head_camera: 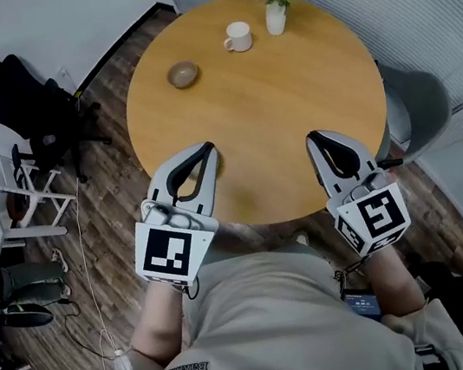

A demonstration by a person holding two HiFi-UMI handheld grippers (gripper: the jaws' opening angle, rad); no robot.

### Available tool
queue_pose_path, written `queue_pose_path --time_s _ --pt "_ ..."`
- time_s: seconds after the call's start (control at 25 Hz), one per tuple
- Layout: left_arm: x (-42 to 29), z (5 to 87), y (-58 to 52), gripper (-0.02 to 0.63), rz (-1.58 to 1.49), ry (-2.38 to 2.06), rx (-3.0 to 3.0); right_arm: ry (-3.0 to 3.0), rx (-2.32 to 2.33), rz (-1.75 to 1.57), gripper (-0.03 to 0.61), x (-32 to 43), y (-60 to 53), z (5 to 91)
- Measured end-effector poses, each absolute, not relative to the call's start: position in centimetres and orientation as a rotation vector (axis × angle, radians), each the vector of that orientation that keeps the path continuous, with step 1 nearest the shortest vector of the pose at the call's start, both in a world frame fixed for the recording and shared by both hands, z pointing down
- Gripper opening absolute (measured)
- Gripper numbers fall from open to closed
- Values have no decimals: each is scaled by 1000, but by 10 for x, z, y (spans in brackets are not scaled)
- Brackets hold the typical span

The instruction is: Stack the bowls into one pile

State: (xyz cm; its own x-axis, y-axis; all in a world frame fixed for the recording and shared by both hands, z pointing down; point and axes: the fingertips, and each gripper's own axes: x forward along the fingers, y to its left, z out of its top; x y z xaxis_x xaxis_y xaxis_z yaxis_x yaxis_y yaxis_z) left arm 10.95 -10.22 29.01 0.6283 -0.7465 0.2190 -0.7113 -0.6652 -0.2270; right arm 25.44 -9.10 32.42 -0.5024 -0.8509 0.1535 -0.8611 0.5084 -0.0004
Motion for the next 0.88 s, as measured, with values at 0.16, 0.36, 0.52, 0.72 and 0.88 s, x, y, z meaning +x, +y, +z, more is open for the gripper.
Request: queue_pose_path --time_s 0.16,0.36,0.52,0.72,0.88 --pt "55 289 -129 18 -446 1229 -2750 -2566 1505 116 35 209 -111 315" --pt "-20 296 -162 18 -423 1210 -2768 -2527 1476 100 35 134 -139 313" --pt "-77 298 -185 18 -391 1206 -2810 -2495 1485 76 35 77 -162 304" --pt "-143 300 -202 18 -364 1137 -2872 -2443 1530 70 35 4 -176 295" --pt "-190 296 -210 18 -357 1010 -2905 -2395 1600 53 35 -54 -178 281"
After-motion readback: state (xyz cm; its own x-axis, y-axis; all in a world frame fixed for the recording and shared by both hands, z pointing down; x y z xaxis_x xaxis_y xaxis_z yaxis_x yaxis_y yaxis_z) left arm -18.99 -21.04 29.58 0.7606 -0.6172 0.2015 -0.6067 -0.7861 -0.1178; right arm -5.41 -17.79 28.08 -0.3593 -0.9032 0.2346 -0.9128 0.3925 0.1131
